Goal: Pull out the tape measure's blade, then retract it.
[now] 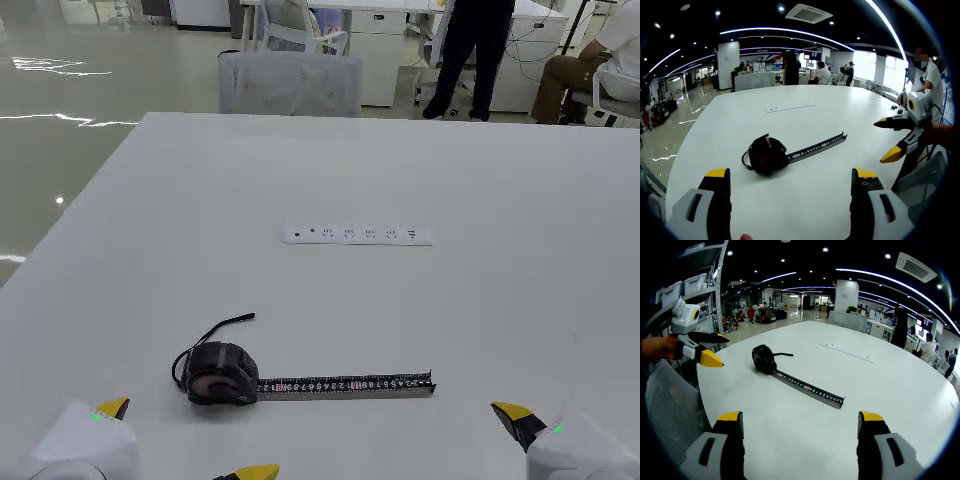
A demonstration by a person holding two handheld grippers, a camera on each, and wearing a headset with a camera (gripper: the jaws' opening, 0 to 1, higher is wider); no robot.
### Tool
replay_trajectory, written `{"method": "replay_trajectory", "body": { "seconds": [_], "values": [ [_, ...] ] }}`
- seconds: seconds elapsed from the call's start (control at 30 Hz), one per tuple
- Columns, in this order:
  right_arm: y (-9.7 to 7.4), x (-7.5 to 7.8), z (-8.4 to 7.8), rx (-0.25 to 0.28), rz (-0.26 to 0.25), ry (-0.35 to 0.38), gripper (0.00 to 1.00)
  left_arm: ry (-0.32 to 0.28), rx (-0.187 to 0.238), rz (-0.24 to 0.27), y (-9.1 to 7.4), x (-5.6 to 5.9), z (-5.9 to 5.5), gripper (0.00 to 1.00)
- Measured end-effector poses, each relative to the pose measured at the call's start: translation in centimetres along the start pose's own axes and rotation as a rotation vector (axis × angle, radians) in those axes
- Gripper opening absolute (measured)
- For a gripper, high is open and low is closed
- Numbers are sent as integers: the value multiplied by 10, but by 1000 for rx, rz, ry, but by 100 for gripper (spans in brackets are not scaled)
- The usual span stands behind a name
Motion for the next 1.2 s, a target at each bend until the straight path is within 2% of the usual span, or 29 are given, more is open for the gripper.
{"method": "replay_trajectory", "body": {
  "seconds": [0.13, 0.27, 0.47, 0.63, 0.73, 1.0, 1.2],
  "values": [
    [0, 1, -1, -6, -2, 0, 96, -2, -4, 19, 2, -3, 0, 99],
    [0, 1, 1, -5, 5, 0, 94, -6, 12, 58, 3, -3, 6, 99],
    [1, 2, 1, 15, 11, -25, 89, -20, 3, 67, 8, -3, 6, 98],
    [5, 2, -4, -1, 55, -35, 85, -32, -2, 85, 14, -4, 5, 97],
    [6, 2, -4, -8, 89, -49, 86, -38, -10, 100, 17, -2, 6, 97],
    [12, 17, -12, -28, 128, -89, 80, -48, -14, 115, 29, -3, 5, 93],
    [16, 27, -14, -34, 165, -127, 74, -48, -13, 138, 37, -2, 9, 94]
  ]
}}
Point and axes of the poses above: the centre of the closed fingertips' face, and the gripper's own axes: y roughly forward along the fingers, x roughly to its right, z roughly out of its top, the point moved 6 cm from there along -y, roughly backward along the fingers, and after that the axes turned 2 degrees about -y, right-handed, at the moved point
